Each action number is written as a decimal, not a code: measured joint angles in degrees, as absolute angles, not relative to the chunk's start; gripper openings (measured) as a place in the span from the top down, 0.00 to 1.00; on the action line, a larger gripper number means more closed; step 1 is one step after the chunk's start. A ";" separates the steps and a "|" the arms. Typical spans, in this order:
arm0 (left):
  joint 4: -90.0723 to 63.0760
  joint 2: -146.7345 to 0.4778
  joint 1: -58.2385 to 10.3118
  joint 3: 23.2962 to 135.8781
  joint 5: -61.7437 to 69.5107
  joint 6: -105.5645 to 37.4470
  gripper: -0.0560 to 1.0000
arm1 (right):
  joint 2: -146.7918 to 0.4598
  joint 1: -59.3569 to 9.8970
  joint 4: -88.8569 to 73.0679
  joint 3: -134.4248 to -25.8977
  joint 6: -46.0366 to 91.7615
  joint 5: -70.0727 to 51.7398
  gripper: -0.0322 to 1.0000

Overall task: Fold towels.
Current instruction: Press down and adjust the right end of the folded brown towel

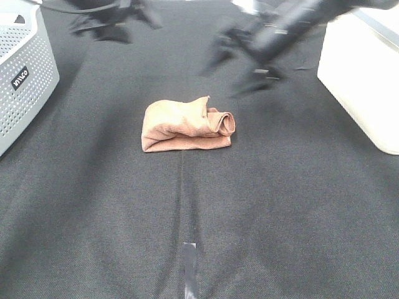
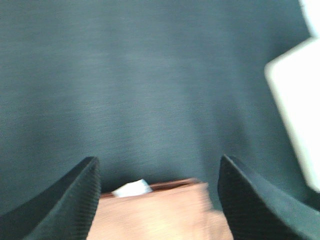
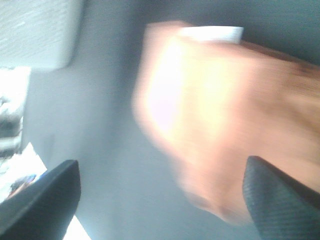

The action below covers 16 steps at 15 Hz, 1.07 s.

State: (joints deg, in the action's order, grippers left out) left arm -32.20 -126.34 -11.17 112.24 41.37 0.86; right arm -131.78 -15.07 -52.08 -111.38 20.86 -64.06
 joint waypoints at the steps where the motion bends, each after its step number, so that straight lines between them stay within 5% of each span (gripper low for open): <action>1: -32.20 -126.34 -10.49 112.24 42.57 0.86 0.34 | -131.78 -16.62 -53.63 -111.38 21.77 -62.11 0.17; 8: -31.05 -126.34 -10.20 112.24 44.06 0.80 0.34 | -140.49 -19.71 -70.36 -111.38 26.64 -61.54 0.17; 16: -30.77 -126.34 -10.20 112.24 44.06 0.80 0.34 | -143.58 -14.73 -63.08 -111.38 26.81 -65.72 0.19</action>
State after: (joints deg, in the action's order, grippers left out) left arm -30.77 -126.34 -10.20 112.24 44.06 0.80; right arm -143.58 -14.73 -63.08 -111.38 26.81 -65.72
